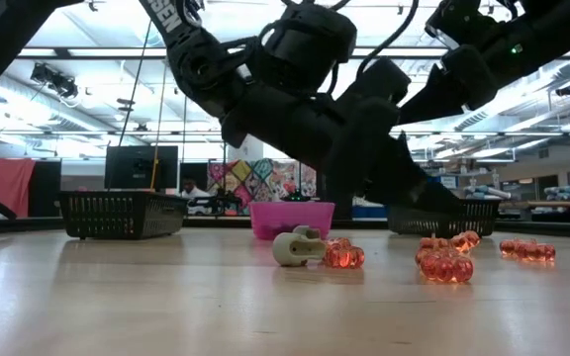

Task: Sort Halloween decoration
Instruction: Put the orange pumpkin toy into the left black bin

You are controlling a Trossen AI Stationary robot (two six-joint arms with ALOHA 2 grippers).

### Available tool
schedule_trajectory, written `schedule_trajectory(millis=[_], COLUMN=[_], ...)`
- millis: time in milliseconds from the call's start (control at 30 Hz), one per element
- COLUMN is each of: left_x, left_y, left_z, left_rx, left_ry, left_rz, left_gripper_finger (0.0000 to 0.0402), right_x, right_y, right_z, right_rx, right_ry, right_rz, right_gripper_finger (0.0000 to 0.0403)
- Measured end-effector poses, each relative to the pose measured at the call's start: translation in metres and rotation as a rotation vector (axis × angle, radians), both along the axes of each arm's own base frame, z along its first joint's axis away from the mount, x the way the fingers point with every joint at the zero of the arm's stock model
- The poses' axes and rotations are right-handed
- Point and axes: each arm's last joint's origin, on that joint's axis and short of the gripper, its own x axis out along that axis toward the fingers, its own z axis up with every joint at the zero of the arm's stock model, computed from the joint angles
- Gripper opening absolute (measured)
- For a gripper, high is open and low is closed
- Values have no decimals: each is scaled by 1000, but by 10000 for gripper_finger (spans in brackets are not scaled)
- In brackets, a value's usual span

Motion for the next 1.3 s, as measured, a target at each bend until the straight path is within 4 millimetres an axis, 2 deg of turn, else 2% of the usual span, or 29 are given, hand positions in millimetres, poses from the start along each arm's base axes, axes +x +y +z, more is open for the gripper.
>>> schedule_trajectory(millis=[200,433,733,867,1033,1300], left_x=[2,4,2,1,-3,-18], left_y=[1,5,5,5,9,10], left_z=[-20,-26,-27,-27,-14,23], left_rx=[-16,-18,-21,-34,-25,23], left_ry=[23,55,111,122,161,239], left_rz=[13,27,12,-10,-27,-55], left_gripper_finger=[144,138,54,51,57,57], right_x=[1,1,0,0,0,-5], right_y=[0,0,0,0,-1,6], right_z=[1,1,1,1,1,4], right_rx=[4,3,2,2,-12,-66], right_ry=[-11,-11,-9,-9,-7,-17], right_rz=[-1,-1,-1,-1,-22,-38], right_gripper_finger=[167,167,167,167,167,167])
